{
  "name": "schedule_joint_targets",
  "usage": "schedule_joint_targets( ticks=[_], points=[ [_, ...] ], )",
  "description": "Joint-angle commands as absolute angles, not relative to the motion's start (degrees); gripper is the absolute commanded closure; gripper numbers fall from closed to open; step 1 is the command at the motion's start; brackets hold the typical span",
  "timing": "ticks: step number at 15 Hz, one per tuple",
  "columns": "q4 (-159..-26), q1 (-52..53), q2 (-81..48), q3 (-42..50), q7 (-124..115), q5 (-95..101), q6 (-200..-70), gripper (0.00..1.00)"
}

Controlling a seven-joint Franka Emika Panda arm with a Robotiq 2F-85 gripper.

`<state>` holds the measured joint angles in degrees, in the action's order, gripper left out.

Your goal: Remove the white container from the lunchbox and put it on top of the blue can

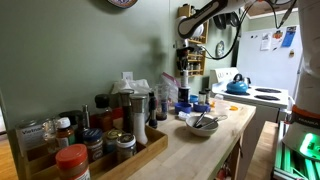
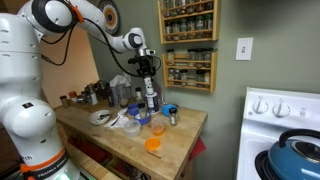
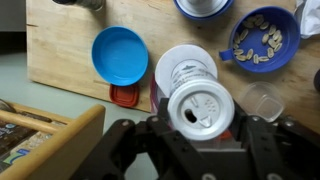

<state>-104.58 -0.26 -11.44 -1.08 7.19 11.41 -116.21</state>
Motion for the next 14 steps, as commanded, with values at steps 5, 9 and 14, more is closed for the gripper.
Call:
schedule_joint_targets(
  ticks=[5,9,14],
  points=[
    [-103.3,-0.1,-12.2,-0.5,7.0,10.3,-112.5,0.07],
    [-102.2,0.2,-8.3,-0.8,7.6,10.5,-113.4,0.0],
    [-108.6,0.0,4.7,-1.5,13.5,6.3,-114.8,0.0]
  ],
)
